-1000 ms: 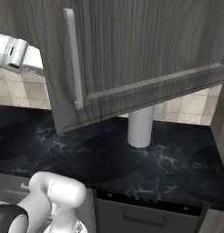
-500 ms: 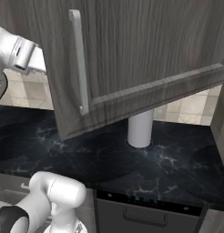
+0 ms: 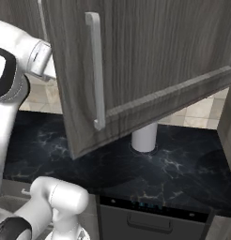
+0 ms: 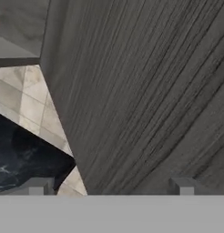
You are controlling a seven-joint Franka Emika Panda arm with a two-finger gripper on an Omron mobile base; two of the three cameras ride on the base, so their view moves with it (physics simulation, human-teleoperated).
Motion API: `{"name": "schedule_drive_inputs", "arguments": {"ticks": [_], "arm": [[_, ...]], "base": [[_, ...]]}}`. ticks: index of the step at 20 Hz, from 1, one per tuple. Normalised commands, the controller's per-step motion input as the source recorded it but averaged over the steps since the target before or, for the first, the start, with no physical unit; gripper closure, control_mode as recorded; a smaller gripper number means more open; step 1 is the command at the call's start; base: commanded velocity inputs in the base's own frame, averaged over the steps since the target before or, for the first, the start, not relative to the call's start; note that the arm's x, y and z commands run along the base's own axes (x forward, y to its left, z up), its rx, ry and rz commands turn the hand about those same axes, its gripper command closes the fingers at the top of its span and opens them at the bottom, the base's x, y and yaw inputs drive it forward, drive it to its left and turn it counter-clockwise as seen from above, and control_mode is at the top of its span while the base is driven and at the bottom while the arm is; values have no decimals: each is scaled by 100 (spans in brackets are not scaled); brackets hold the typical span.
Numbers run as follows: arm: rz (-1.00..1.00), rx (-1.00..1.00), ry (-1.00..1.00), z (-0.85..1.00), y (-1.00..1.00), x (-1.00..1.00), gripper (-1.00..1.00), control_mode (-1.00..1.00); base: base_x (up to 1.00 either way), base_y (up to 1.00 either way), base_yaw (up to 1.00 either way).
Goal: Move the bowls from the cabinet to the plates on the dining table.
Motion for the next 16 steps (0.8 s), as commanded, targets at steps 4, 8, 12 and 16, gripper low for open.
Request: {"name": "schedule_drive_inputs", "arguments": {"ticks": [4, 8, 12, 16], "arm": [[2, 0, -10, 7, -100, -11, -100, -100], [6, 0, -14, 8, -100, -34, -100, -100], [16, 0, -16, 3, -94, -41, -100, -100], [29, 2, -21, 0, -60, -22, -100, -100]], "base": [[0, 0, 0], [0, 0, 0], [0, 0, 0], [0, 0, 0]]}}
